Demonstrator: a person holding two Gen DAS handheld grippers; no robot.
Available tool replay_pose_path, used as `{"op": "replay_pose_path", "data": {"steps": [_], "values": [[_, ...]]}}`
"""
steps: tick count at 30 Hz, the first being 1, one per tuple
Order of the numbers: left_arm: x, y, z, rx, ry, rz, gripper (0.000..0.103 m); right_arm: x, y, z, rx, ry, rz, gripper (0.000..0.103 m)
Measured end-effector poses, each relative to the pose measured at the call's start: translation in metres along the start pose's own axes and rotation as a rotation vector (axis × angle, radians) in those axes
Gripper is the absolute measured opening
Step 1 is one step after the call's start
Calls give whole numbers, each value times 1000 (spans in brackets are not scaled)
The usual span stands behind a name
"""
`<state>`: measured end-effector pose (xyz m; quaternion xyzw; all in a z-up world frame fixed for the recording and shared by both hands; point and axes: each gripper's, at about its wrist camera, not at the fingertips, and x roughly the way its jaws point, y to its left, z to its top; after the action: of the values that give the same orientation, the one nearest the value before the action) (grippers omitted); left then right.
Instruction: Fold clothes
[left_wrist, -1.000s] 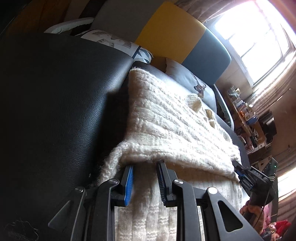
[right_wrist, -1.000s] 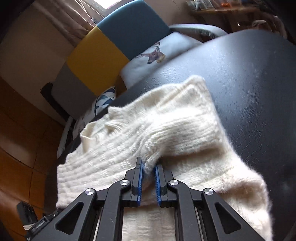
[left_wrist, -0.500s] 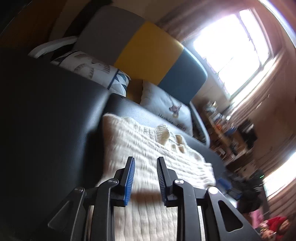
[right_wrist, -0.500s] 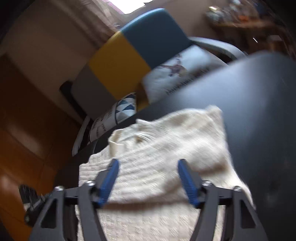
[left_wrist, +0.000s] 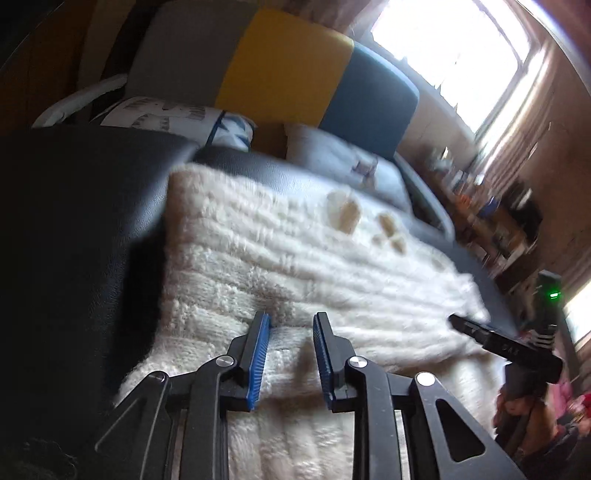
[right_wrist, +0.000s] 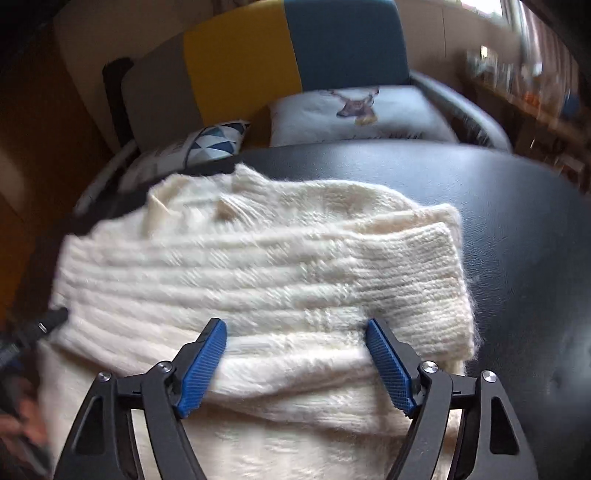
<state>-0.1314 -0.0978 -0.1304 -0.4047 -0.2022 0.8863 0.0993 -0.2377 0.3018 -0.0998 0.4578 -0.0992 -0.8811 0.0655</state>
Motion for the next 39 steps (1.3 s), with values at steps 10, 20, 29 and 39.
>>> {"op": "replay_pose_path", "data": {"steps": [10, 20, 29, 39], "values": [[14, -11, -22, 99, 43, -29, 26, 49, 164, 104, -123, 321, 779, 103], [14, 1, -22, 51, 33, -111, 30, 166, 281, 105, -347, 700, 817, 103], [18, -3, -20, 50, 30, -104, 30, 187, 274, 101, -21, 511, 1115, 103], [-3, 11, -3, -40, 10, -189, 30, 130, 163, 68, 58, 319, 813, 103]]}}
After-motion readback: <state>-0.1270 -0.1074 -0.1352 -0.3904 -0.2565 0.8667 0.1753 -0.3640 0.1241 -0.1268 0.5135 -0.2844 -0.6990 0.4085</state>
